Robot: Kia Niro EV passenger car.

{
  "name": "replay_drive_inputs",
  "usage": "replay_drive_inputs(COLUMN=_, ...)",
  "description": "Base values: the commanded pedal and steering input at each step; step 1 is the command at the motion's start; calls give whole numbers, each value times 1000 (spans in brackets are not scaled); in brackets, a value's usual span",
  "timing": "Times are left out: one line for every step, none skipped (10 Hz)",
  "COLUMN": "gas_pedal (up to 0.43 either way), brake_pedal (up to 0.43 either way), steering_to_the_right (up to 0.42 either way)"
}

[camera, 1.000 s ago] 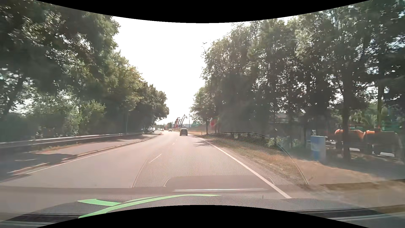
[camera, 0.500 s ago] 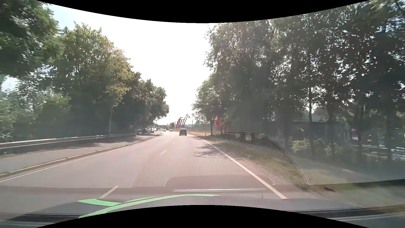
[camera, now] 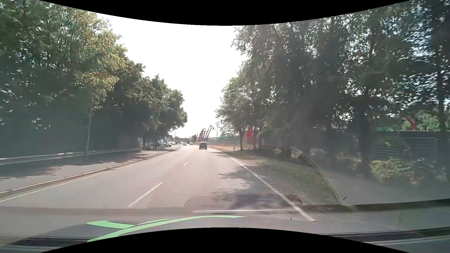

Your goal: Follow the waypoints while adhering to traffic rules and regulations

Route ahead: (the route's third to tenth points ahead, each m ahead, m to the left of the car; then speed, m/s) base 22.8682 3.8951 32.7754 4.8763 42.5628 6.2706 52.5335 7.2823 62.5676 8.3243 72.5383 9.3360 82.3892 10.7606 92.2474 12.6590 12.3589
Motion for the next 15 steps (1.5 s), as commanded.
replay_drive_inputs(gas_pedal=98, brake_pedal=0, steering_to_the_right=-14)
replay_drive_inputs(gas_pedal=98, brake_pedal=0, steering_to_the_right=-15)
replay_drive_inputs(gas_pedal=98, brake_pedal=0, steering_to_the_right=-15)
replay_drive_inputs(gas_pedal=98, brake_pedal=0, steering_to_the_right=-15)
replay_drive_inputs(gas_pedal=98, brake_pedal=0, steering_to_the_right=-15)
replay_drive_inputs(gas_pedal=98, brake_pedal=0, steering_to_the_right=-15)
replay_drive_inputs(gas_pedal=98, brake_pedal=0, steering_to_the_right=-15)
replay_drive_inputs(gas_pedal=98, brake_pedal=0, steering_to_the_right=-15)
replay_drive_inputs(gas_pedal=98, brake_pedal=0, steering_to_the_right=-15)
replay_drive_inputs(gas_pedal=98, brake_pedal=0, steering_to_the_right=-16)
replay_drive_inputs(gas_pedal=98, brake_pedal=0, steering_to_the_right=-16)
replay_drive_inputs(gas_pedal=98, brake_pedal=0, steering_to_the_right=-16)
replay_drive_inputs(gas_pedal=98, brake_pedal=0, steering_to_the_right=-16)
replay_drive_inputs(gas_pedal=98, brake_pedal=0, steering_to_the_right=-16)
replay_drive_inputs(gas_pedal=98, brake_pedal=0, steering_to_the_right=-16)
